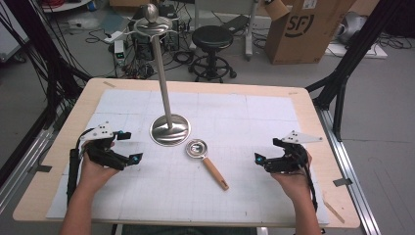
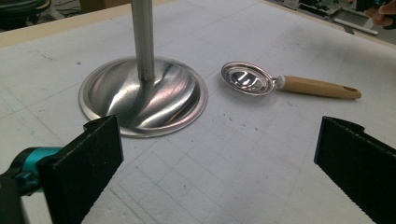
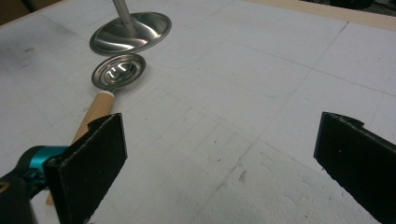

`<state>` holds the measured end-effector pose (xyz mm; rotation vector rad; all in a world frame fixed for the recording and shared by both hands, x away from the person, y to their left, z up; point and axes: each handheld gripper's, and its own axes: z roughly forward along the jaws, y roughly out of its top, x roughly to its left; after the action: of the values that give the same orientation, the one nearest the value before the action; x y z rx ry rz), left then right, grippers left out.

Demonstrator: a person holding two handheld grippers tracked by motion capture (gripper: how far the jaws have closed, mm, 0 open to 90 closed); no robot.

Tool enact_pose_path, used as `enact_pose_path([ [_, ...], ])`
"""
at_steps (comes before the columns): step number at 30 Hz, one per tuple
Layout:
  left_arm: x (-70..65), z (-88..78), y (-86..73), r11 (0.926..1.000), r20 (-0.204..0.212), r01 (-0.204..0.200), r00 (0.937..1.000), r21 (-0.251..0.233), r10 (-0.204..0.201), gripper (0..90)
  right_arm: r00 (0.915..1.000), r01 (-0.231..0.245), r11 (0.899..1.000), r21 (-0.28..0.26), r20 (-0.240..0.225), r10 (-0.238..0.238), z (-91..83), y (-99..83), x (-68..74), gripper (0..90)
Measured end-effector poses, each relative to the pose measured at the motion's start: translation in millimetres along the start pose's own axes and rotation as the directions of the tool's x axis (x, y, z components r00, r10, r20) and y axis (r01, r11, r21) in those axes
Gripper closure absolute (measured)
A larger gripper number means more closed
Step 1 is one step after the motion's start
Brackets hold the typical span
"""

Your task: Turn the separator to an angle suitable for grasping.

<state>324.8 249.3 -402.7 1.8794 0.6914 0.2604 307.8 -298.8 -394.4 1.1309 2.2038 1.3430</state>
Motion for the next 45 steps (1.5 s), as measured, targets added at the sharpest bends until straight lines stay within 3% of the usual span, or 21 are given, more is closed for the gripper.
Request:
enact_pose_path([
  [10,-2.2,-0.3,-0.1,1.0000,-0.002,-0.006,1.0000,0.005,0.006,1.8,0.9998,0.017,0.999,0.030,0.006,-0.017,4.3,-0.1,4.4,1.3],
  [14,-0.8,-1.2,0.2,1.0000,-0.002,-0.001,1.0000,-0.006,0.001,1.8,0.9996,0.029,0.999,0.044,-0.001,-0.029,8.4,1.5,9.8,6.3],
  [15,-0.6,-1.7,0.1,1.0000,-0.005,0.001,1.0000,-0.006,-0.001,1.8,0.9981,0.059,0.996,0.059,-0.023,-0.058,12.8,1.8,13.3,17.9],
  [16,-0.6,-1.7,0.1,1.0000,-0.005,0.001,1.0000,-0.006,-0.001,1.8,0.9981,0.059,0.996,0.059,-0.023,-0.058,12.8,1.8,13.3,17.9],
  [19,-0.6,-1.7,0.1,1.0000,-0.008,0.002,1.0000,-0.003,-0.002,1.8,0.9915,0.097,0.990,0.101,-0.097,-0.087,24.4,0.6,21.5,37.0],
  [22,-0.9,-0.7,-0.1,1.0000,-0.009,0.000,1.0000,0.003,0.000,1.7,0.9881,0.117,0.985,0.128,-0.115,-0.102,31.9,-0.1,27.5,40.8],
  [23,-1.2,-0.5,0.0,1.0000,-0.008,-0.001,1.0000,0.003,0.001,1.8,0.9853,0.146,0.978,0.150,-0.110,-0.130,37.9,-0.7,33.6,47.1],
  [28,-1.1,-0.7,0.0,1.0000,-0.005,-0.001,1.0000,0.001,0.001,1.8,0.9772,0.172,0.966,0.192,-0.157,-0.143,47.9,-2.6,41.8,55.2],
  [34,-0.8,-1.3,0.1,1.0000,-0.003,0.002,1.0000,-0.004,-0.002,1.8,0.9708,0.181,0.961,0.211,-0.195,-0.140,51.8,-3.6,44.6,64.1],
  [38,-0.9,-0.6,-0.1,1.0000,-0.006,0.000,1.0000,0.001,0.000,1.8,0.9605,0.202,0.953,0.224,-0.236,-0.148,57.2,-6.9,47.7,74.4],
  [40,-0.7,-0.7,-0.2,1.0000,-0.008,0.000,1.0000,0.003,0.000,1.8,0.9573,0.221,0.947,0.231,-0.237,-0.166,58.8,-7.7,49.4,75.1],
  [45,-0.6,-0.5,-0.3,1.0000,-0.008,0.001,1.0000,0.003,-0.001,1.8,0.9579,0.218,0.949,0.229,-0.236,-0.163,57.8,-7.6,49.6,78.3],
])
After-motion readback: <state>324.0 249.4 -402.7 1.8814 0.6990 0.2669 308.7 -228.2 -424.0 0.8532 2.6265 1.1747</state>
